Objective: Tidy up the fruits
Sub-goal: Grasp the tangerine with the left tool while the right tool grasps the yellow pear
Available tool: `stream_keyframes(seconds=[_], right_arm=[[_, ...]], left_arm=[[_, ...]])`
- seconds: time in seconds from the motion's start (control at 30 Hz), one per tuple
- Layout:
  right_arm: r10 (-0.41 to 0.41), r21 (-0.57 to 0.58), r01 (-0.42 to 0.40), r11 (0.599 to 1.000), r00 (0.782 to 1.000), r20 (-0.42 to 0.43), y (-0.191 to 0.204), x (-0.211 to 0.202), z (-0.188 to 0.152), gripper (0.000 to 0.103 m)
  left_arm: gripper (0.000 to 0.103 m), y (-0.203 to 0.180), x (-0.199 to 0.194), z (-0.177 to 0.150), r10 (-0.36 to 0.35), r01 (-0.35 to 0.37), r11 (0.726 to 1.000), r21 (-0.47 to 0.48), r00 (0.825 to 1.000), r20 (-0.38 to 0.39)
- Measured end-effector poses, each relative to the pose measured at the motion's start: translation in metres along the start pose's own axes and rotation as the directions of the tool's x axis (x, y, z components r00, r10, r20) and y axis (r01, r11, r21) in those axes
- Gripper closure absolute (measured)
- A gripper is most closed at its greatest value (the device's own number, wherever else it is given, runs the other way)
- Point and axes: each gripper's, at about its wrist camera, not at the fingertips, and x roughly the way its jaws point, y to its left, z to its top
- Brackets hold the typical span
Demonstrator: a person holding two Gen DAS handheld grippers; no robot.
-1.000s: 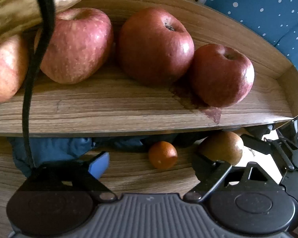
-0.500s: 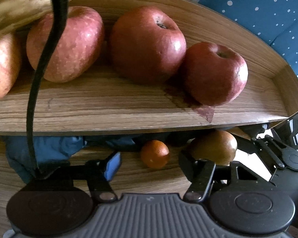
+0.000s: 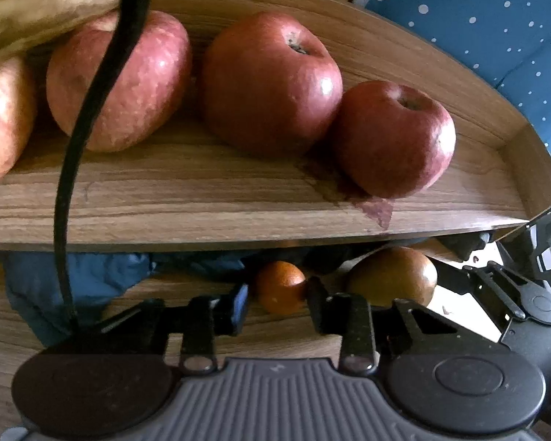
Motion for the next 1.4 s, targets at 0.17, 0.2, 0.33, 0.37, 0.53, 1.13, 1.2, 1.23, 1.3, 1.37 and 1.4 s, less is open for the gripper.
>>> stream_keyframes(seconds=[0.17, 0.2, 0.33, 0.37, 0.53, 1.13, 1.2, 1.23, 1.3, 1.37, 1.4], right_arm=[[-0.004, 0.018, 0.004, 1.000, 1.000, 0.002, -0.002, -0.004, -0.002, 0.030], [-0.004, 0.019, 0.004, 1.000, 1.000, 0.002, -0.002, -0.005, -0.001, 0.030], [-0.008, 0.029, 0.008, 1.000, 1.000, 0.006, -0.003, -0.008, -0.002, 0.034], [-0.009, 0.030, 0.009, 0.999, 1.000, 0.007, -0.003, -0.008, -0.003, 0.035], [-0.008, 0.024, 0.008, 1.000, 1.000, 0.006, -0.003, -0.007, -0.001, 0.036], [0.036, -0.047, -0.036, 0.998, 0.999, -0.014, -0.001, 0.022, 0.005, 0.033], [0.039, -0.048, -0.039, 0.998, 0.999, -0.008, -0.003, 0.025, 0.006, 0.035], [0.035, -0.051, -0.035, 0.998, 0.999, -0.006, -0.003, 0.026, 0.006, 0.036], [0.036, -0.049, -0.036, 0.998, 0.999, -0.001, -0.003, 0.026, 0.006, 0.037], [0.041, -0.041, -0.041, 0.998, 0.999, 0.007, -0.004, 0.025, 0.005, 0.039], [0.041, -0.038, -0.041, 0.998, 0.999, 0.010, -0.004, 0.024, 0.004, 0.040]], left_arm=[[0.068, 0.000, -0.003, -0.006, -0.002, 0.002, 1.000, 0.003, 1.000, -0.007], [0.068, 0.000, -0.004, -0.007, -0.002, 0.002, 1.000, 0.004, 1.000, -0.008], [0.068, -0.001, -0.006, -0.010, -0.002, 0.002, 1.000, 0.002, 1.000, -0.015], [0.068, -0.001, -0.007, -0.012, -0.002, 0.002, 1.000, 0.002, 1.000, -0.017], [0.068, -0.001, -0.011, -0.014, -0.001, 0.001, 1.000, -0.001, 1.000, -0.012], [0.068, 0.002, -0.011, -0.011, 0.012, -0.012, 1.000, -0.013, 1.000, -0.008], [0.068, 0.003, -0.012, -0.010, 0.012, -0.013, 1.000, -0.014, 1.000, -0.007], [0.068, 0.004, -0.012, -0.010, 0.012, -0.012, 1.000, -0.014, 1.000, -0.007], [0.068, 0.005, -0.014, -0.010, 0.012, -0.012, 1.000, -0.013, 1.000, -0.004], [0.068, 0.005, -0.017, -0.010, 0.013, -0.013, 1.000, -0.012, 1.000, -0.001], [0.068, 0.006, -0.018, -0.010, 0.013, -0.013, 1.000, -0.011, 1.000, 0.000]])
